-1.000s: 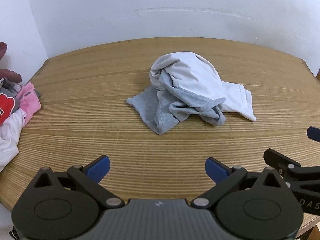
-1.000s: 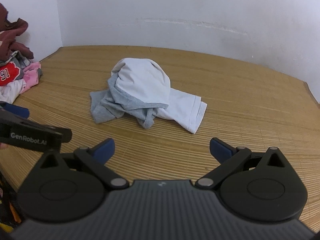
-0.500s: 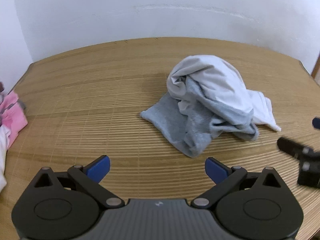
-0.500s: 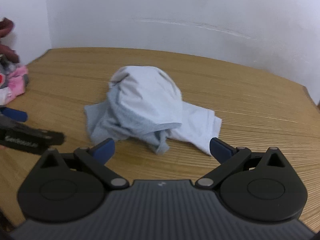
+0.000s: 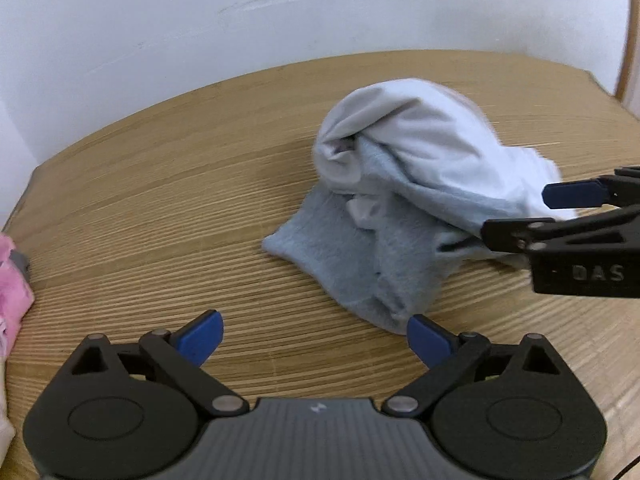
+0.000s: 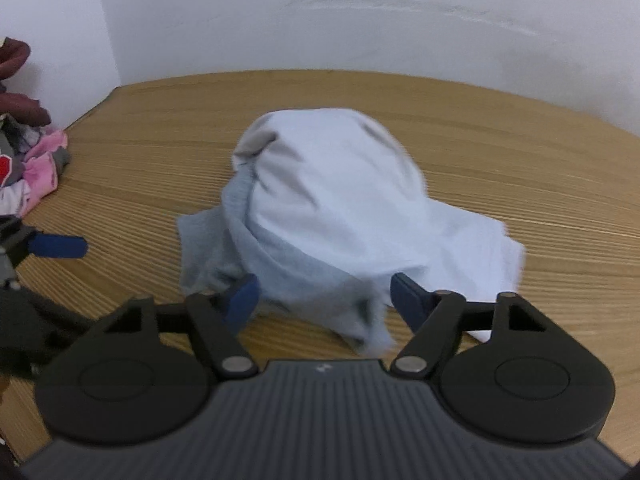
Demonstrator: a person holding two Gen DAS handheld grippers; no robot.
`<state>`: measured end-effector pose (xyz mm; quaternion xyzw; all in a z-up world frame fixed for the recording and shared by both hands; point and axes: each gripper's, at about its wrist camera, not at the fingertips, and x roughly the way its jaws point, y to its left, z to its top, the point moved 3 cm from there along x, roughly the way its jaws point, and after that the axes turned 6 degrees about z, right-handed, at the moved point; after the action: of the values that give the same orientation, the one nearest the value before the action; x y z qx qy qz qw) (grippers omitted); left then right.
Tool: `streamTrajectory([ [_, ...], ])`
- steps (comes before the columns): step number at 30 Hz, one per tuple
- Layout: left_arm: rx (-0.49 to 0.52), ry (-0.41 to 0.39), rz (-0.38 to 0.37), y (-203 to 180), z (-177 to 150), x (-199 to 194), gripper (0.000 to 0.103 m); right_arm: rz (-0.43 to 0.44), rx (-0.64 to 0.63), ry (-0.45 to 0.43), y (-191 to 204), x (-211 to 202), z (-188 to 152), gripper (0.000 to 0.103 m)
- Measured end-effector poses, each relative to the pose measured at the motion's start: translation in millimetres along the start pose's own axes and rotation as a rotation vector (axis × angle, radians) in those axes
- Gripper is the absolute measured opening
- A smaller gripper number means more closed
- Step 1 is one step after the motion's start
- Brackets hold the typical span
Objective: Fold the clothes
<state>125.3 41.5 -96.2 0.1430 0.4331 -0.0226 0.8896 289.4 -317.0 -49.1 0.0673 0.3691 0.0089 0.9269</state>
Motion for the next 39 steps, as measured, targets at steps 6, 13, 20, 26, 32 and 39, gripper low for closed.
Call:
streamTrajectory([
  [6, -0.044, 0.039, -0.001, 7.8, 2.6, 15.0, 0.1, 0.007, -0.146, 0.056, 17.1, 31.0, 6.3, 0.025],
  [13, -0.062, 0.016, -0.049, 9.1, 10.8, 20.2, 0.1, 0.056, -0.055, -0.02, 7.3, -10.6, 32.0, 0.011],
  [20, -0.011, -0.051, -0.138, -0.8, 19.5, 12.6, 0.1, 0.017, -0.015, -0.225, -8.3, -103.9, 73.0, 0.007],
  [26, 0.034, -0.05, -0.174, -11.1, 19.9, 18.1, 0.1, -0.148, -0.025, -0.207, -26.8, -141.0, 52.9, 0.007],
  [32, 0.066, -0.033, -0.164, -14.3, 17.6, 30.8, 0.1, -0.352, 0.09, -0.026, -60.8, -112.5, -2.8, 0.008],
  [39, 0.108, -0.041, -0.185, -31.2, 9.5, 25.7, 0.1, -0.312, 0.103, 0.026, -62.5, -98.3, -11.2, 0.039],
])
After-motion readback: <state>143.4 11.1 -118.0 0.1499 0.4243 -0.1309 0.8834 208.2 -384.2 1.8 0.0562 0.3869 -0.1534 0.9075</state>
